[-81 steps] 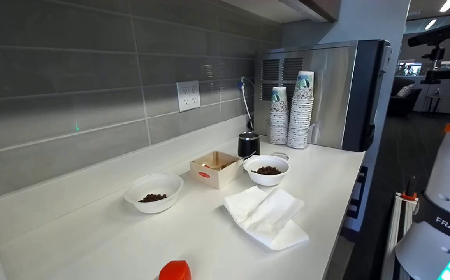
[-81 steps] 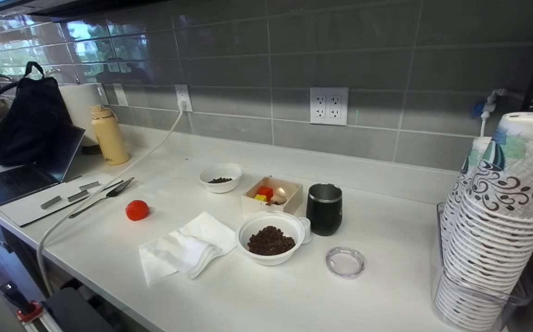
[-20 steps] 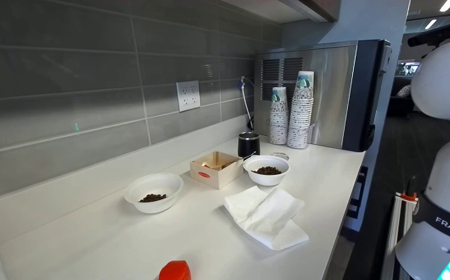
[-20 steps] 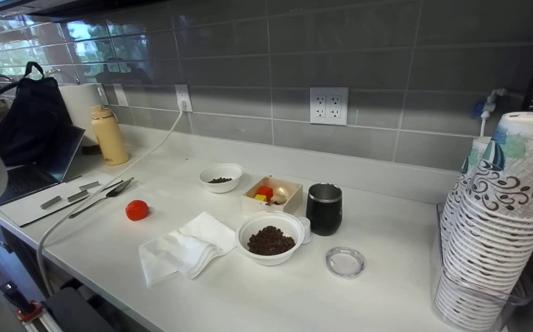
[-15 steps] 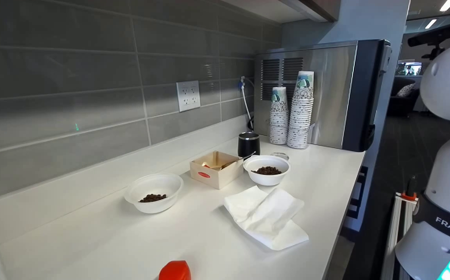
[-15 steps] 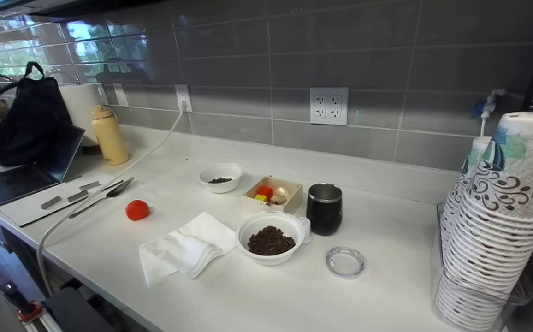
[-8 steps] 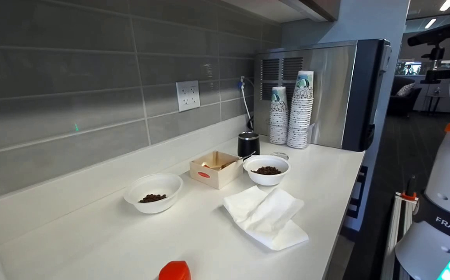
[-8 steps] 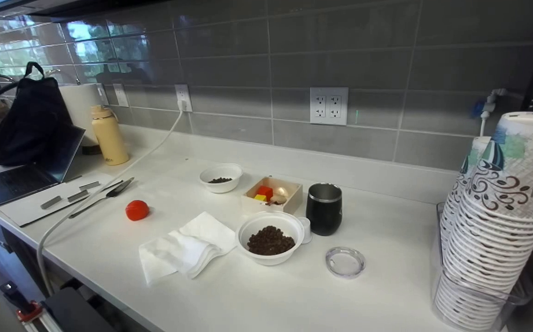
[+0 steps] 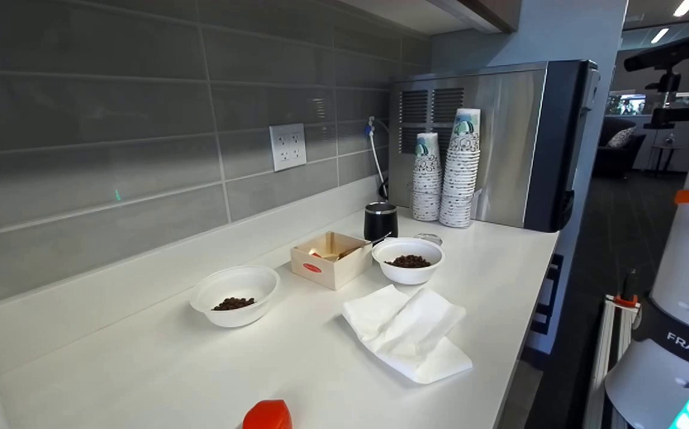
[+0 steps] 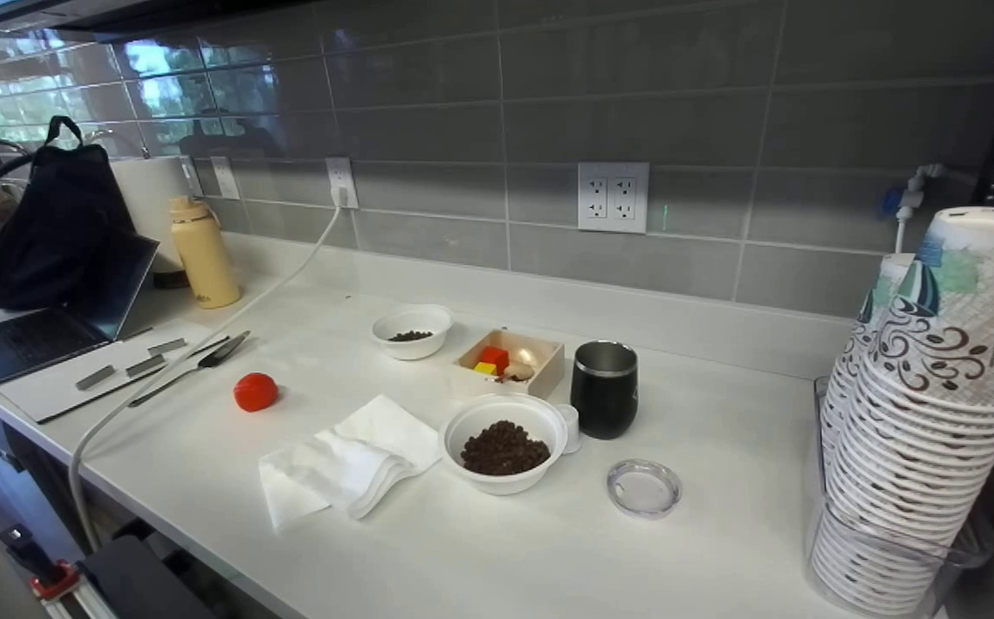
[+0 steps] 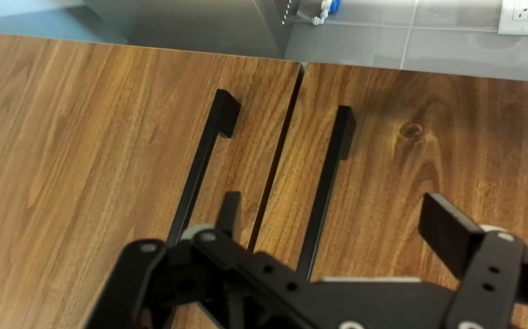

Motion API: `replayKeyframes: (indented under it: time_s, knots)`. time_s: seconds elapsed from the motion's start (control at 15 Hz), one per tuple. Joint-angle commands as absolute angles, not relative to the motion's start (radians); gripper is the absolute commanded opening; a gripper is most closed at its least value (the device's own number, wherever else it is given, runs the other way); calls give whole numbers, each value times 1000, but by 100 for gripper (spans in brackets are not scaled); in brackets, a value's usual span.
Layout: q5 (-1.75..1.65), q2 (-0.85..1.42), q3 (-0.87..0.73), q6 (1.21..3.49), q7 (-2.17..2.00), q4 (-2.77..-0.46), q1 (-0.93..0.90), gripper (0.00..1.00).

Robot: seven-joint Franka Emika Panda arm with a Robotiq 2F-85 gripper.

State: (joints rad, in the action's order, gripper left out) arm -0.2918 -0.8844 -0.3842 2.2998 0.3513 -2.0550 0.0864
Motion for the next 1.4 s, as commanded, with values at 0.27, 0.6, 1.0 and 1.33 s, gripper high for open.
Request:
replayKeyframes:
  time_s: [0.27, 0.6, 1.0, 1.33]
  knots:
    - [-245, -736, -401, 2346, 389, -1961, 60, 100]
    - [-216, -639, -412, 2372, 403, -1896, 54, 100]
    - [-191, -533, -431, 2381, 410, -1816, 78, 100]
    - [-199, -524, -430, 2380, 390, -1804, 131, 100]
